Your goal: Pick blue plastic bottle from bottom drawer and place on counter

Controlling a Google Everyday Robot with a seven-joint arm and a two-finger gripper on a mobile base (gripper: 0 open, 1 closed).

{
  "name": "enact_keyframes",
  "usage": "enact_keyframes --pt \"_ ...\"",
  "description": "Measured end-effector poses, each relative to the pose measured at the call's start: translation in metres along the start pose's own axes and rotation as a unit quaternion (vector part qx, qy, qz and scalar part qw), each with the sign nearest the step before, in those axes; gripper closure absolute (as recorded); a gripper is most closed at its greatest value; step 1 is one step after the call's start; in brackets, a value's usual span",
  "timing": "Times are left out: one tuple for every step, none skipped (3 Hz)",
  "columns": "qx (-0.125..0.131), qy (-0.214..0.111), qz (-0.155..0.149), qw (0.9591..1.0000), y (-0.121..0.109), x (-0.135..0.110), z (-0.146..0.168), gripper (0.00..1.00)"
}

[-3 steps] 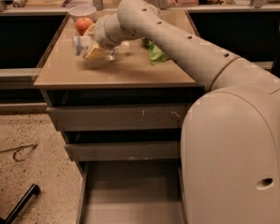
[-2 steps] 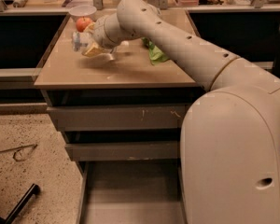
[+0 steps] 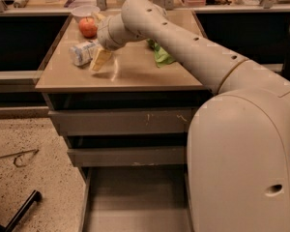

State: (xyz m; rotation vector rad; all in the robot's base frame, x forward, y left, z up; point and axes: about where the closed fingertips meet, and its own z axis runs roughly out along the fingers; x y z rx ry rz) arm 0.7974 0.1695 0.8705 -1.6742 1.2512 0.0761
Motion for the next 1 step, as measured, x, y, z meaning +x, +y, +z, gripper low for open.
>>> enact_keyframes --pt "0.000 0.000 0.000 1.0000 0.0000 0.0000 0.0000 0.00"
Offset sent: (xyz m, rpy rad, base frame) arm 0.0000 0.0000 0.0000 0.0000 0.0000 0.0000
